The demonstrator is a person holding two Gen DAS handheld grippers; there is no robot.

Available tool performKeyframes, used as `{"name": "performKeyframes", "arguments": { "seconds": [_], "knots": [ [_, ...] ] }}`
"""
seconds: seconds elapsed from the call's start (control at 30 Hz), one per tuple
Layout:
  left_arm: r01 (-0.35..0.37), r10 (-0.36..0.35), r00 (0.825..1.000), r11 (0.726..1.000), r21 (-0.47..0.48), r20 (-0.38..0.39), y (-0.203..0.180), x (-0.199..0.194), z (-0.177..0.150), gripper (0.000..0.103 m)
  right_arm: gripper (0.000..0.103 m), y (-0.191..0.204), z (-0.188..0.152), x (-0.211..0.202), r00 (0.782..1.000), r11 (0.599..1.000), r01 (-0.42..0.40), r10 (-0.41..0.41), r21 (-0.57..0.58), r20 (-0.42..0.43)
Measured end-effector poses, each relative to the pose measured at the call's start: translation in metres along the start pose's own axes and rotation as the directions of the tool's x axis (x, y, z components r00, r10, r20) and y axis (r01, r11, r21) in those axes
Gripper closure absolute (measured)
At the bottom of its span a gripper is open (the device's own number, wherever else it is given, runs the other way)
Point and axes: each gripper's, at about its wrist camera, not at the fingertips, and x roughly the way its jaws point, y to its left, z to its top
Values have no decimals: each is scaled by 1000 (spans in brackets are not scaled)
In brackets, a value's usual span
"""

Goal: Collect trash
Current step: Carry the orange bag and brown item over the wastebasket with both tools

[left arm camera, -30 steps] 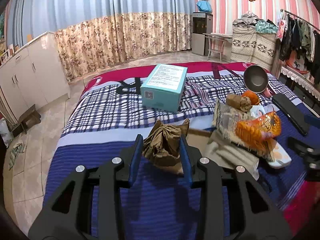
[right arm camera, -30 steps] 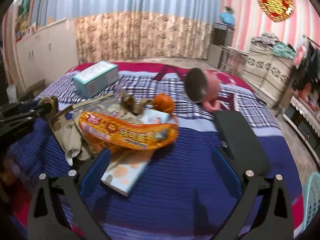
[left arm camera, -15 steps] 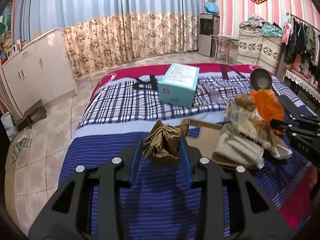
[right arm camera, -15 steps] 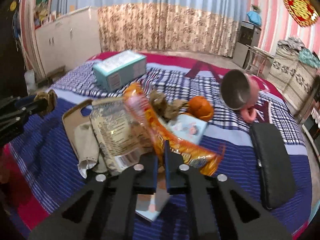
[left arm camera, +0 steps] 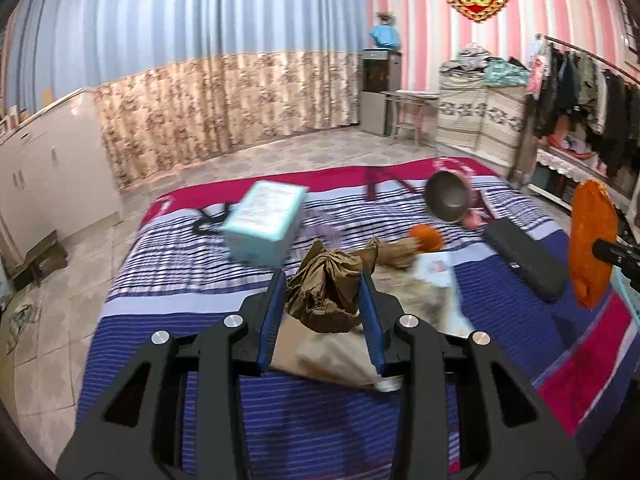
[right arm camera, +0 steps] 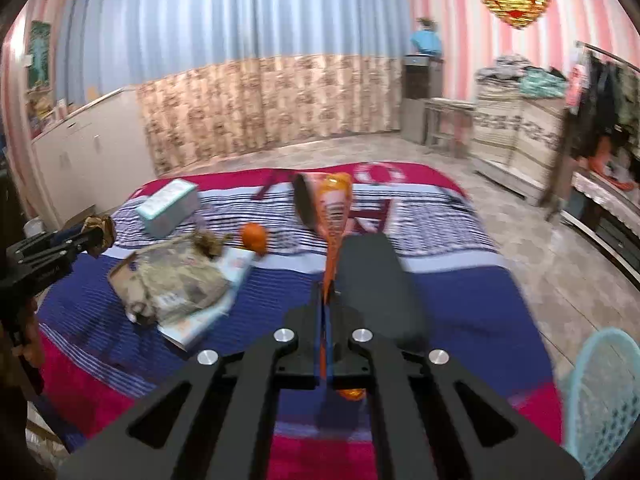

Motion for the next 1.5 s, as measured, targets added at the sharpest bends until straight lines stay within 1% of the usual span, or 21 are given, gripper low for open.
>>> {"name": "performKeyframes", "arguments": {
  "seconds": [0.17, 0.33, 0.4, 0.5, 0.63, 0.73, 0.9, 1.17, 1.3, 1.4, 1.5],
  "knots": [
    [64, -64, 998, 997, 31, -3, -48, 3, 1, 68, 102, -58, -14, -39, 995, 993, 94, -96, 69, 33],
    [134, -133, 991, 989, 65, -29, -97, 9, 2, 68, 102, -121, -33, -72, 980, 969, 176, -189, 171, 61],
    [152, -150, 988, 985, 81, -27, -115, 10, 2, 68, 102, -145, -41, -81, 971, 954, 212, -230, 211, 65],
    [183, -182, 983, 978, 104, -25, -145, 10, 5, 68, 102, -183, -59, -94, 952, 921, 273, -301, 277, 62],
    [221, -220, 975, 965, 138, -24, -185, 10, 8, 68, 102, -218, -75, -104, 930, 884, 332, -365, 328, 43],
    [245, -244, 969, 957, 155, -27, -210, 12, 9, 68, 102, -236, -82, -109, 916, 865, 366, -400, 344, 32],
    [293, -292, 956, 937, 189, -37, -258, 13, 9, 68, 102, -264, -95, -111, 901, 836, 402, -433, 372, -2],
    [373, -369, 927, 900, 225, -60, -324, 11, 11, 68, 102, -284, -105, -110, 897, 827, 416, -441, 379, -24],
    [403, -397, 915, 880, 252, -75, -355, 9, 5, 68, 102, -294, -113, -116, 891, 811, 425, -452, 401, -30],
    [437, -425, 899, 862, 255, -105, -378, 11, -2, 68, 102, -298, -118, -120, 887, 799, 432, -460, 419, -38],
    [460, -445, 888, 843, 278, -121, -403, 8, -10, 68, 102, -301, -121, -122, 885, 792, 436, -463, 428, -44]
  ]
}}
